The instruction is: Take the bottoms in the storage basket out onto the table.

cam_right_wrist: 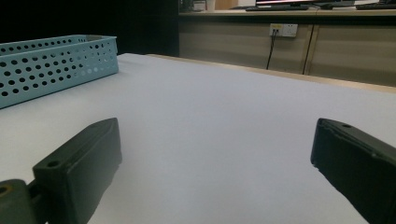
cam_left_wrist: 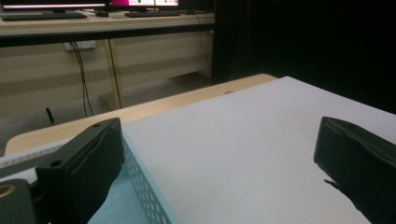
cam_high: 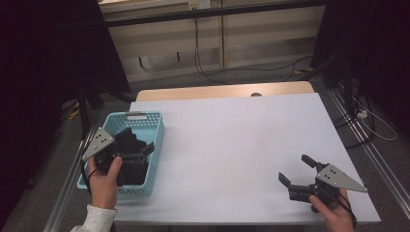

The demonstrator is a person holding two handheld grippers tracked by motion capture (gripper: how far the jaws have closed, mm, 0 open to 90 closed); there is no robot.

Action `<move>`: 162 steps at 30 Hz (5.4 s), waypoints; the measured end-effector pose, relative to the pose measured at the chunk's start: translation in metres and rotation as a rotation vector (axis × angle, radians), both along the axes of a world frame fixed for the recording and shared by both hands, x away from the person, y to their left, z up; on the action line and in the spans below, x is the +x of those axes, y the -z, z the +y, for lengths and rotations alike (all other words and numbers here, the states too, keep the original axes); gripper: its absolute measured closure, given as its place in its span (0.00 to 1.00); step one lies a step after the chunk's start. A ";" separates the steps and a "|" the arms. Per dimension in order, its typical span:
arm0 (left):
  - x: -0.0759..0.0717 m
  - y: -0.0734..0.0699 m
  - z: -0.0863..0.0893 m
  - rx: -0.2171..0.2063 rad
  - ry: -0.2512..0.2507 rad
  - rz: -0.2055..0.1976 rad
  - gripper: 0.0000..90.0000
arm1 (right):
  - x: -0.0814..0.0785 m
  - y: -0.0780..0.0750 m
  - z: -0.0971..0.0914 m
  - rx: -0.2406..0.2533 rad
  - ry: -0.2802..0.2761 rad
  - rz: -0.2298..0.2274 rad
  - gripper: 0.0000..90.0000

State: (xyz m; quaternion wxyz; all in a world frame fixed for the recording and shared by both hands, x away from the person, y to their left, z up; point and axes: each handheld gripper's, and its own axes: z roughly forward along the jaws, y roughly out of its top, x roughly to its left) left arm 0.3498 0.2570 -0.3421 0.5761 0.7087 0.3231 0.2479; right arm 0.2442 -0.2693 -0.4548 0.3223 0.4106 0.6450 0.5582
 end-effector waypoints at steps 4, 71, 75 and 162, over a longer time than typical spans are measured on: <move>0.005 -0.004 0.002 0.015 -0.004 0.001 0.02 | 0.000 0.000 0.001 -0.004 -0.005 -0.001 0.01; 0.093 0.103 0.073 0.497 -0.170 0.475 0.05 | 0.001 0.002 0.003 0.005 -0.045 0.008 0.02; 0.094 0.106 0.074 0.478 -0.169 0.503 0.05 | 0.000 0.001 0.003 0.004 -0.048 0.005 0.02; 0.110 0.014 0.061 0.244 -0.254 0.487 0.86 | 0.002 0.002 0.003 0.013 -0.048 0.009 0.02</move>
